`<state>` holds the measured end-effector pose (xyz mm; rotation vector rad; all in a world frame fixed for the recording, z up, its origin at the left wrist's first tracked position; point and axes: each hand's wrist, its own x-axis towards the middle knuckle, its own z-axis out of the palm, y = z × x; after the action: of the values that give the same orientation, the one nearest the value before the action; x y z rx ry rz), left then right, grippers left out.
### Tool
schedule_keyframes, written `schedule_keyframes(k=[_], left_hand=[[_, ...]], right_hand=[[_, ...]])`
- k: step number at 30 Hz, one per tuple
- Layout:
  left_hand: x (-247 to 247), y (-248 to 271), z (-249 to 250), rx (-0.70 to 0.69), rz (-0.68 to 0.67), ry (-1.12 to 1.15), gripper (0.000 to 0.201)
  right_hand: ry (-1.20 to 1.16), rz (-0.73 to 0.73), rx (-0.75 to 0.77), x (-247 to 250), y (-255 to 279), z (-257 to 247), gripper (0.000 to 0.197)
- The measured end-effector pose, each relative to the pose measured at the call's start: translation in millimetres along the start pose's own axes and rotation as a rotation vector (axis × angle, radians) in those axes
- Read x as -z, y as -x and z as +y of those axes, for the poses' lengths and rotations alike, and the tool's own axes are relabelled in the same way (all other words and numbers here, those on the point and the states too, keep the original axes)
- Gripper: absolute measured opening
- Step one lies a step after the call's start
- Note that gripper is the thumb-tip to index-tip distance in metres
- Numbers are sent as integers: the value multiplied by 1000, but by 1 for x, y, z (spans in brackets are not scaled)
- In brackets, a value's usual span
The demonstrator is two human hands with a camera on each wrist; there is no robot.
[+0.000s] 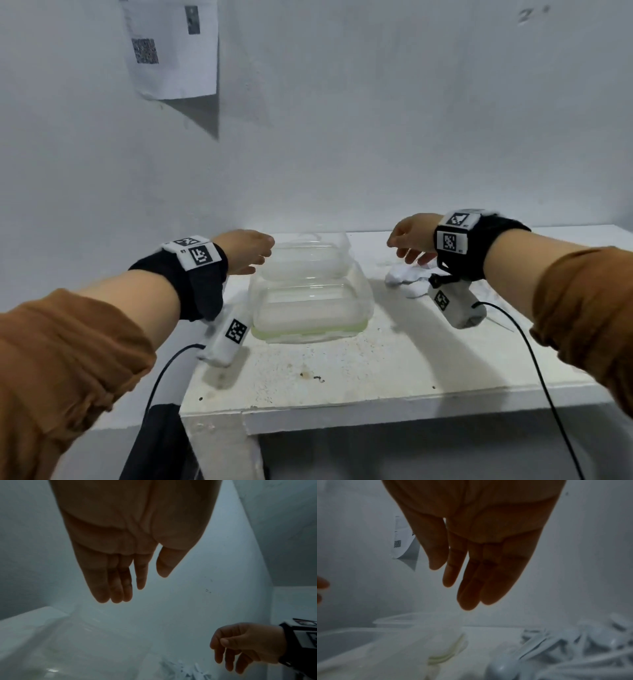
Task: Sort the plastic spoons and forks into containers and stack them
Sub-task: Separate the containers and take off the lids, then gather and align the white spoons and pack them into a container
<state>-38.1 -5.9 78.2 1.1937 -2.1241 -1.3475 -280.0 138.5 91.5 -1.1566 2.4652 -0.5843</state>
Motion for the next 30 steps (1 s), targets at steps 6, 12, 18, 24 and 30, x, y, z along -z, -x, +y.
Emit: schedule_keyframes(k=[6,12,18,24,30], left_hand=[[-52,8,44,-109,-147,-8,28],[-130,-3,74,-145,-234,-90,28],[-211,-33,93,-145,-283,-287,27],[-255,-57,93,-185,-263,-659,28],[-274,-77,79,-141,-207,-686,29]], right_hand=[[285,8,-31,49,20,27,9],[461,-31,-51,66,20,72,17],[542,-159,-51,52,2,134,15],[623,-242,30,25,-13,164,34],[646,-284,44,10,-24,169,39]])
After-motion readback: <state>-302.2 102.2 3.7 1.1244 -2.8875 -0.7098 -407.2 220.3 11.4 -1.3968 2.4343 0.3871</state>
